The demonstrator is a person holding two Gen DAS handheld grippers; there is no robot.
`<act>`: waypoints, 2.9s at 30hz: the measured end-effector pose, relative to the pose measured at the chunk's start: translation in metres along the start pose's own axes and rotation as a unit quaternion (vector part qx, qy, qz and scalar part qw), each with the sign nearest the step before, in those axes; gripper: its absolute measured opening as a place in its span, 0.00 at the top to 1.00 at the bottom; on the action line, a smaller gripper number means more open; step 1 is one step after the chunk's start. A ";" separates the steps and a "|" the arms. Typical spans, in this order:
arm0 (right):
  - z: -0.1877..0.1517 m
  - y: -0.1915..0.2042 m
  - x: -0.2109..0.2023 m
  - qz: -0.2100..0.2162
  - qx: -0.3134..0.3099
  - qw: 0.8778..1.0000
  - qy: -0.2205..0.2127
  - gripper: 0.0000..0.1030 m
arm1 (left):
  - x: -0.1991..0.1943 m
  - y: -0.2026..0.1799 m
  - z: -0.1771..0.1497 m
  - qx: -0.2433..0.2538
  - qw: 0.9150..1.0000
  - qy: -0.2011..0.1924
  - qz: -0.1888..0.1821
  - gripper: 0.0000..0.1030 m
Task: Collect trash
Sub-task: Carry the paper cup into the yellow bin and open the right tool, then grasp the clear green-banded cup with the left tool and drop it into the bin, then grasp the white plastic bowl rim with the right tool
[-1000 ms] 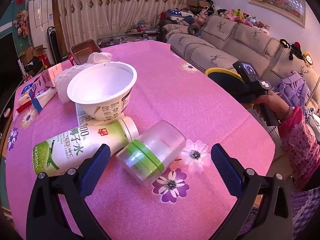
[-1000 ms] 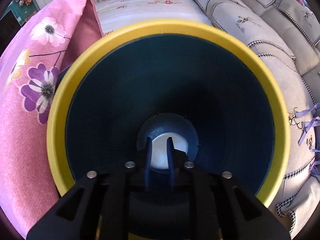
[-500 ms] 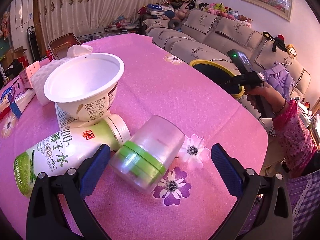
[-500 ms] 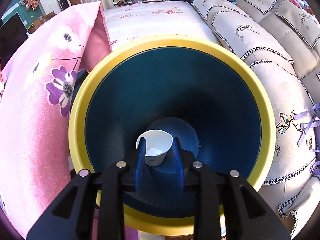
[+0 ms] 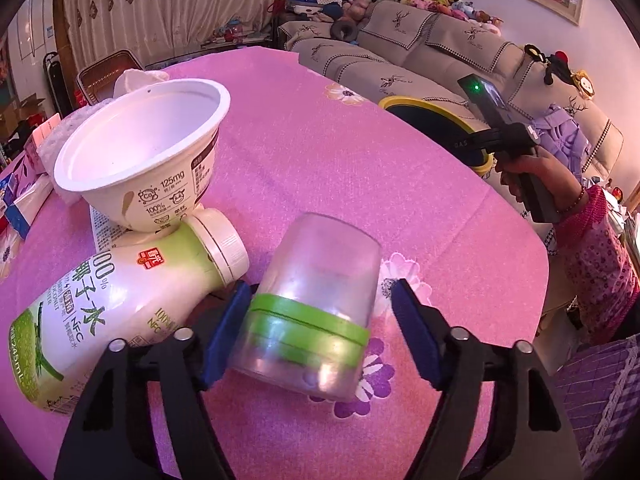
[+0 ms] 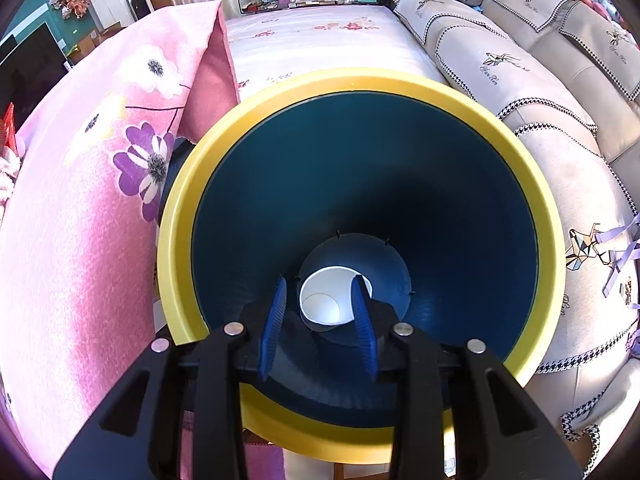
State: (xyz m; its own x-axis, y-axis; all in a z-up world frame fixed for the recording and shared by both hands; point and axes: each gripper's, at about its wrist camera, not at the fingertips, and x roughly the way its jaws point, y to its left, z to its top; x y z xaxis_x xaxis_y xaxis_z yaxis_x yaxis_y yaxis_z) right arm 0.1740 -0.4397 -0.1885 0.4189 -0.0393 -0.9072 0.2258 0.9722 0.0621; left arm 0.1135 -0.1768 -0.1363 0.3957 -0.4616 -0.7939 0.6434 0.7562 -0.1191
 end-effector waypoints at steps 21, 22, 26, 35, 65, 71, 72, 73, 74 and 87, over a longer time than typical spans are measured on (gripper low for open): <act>-0.011 -0.033 -0.069 0.031 0.041 0.994 -0.101 0.68 | -0.019 -0.033 0.063 0.001 0.999 -0.027 -0.034 0.48; -0.012 -0.037 -0.075 0.031 0.044 0.993 -0.108 0.68 | -0.017 -0.039 0.073 0.003 0.999 -0.027 -0.040 0.48; -0.020 -0.054 -0.097 0.024 0.057 0.989 -0.131 0.68 | 0.004 -0.073 0.124 0.031 0.997 -0.027 -0.062 0.48; -0.044 -0.106 -0.125 0.005 0.084 0.985 -0.150 0.68 | 0.114 -0.176 0.231 0.102 0.990 0.024 -0.100 0.48; -0.068 -0.135 -0.094 0.014 0.105 0.989 -0.104 0.68 | 0.178 -0.187 0.252 0.047 0.996 0.034 -0.071 0.09; -0.052 -0.090 -0.099 0.036 0.066 0.991 -0.110 0.65 | 0.051 -0.149 0.208 0.032 0.994 -0.100 -0.028 0.04; -0.047 -0.078 -0.100 0.041 0.053 0.991 -0.113 0.63 | 0.033 -0.138 0.196 0.024 0.993 -0.114 -0.017 0.04; -0.043 -0.066 -0.101 0.045 0.042 0.992 -0.114 0.63 | 0.014 -0.128 0.184 0.015 0.992 -0.124 -0.005 0.04; -0.038 -0.051 -0.103 0.051 0.027 0.992 -0.115 0.63 | 0.001 -0.116 0.175 0.007 0.991 -0.131 0.004 0.04; 0.015 0.178 -0.128 0.158 -0.173 0.963 -0.130 0.63 | -0.140 0.036 0.019 -0.119 0.956 -0.190 0.189 0.04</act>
State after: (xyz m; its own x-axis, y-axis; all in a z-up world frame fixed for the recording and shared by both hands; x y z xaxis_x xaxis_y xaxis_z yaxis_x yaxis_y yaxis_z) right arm 0.1739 -0.2647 -0.0548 0.6357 0.2582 -0.7275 -0.2366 0.9622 0.1347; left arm 0.0937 -0.0938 -0.0177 0.8088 -0.2359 -0.5387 0.2584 0.9654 -0.0348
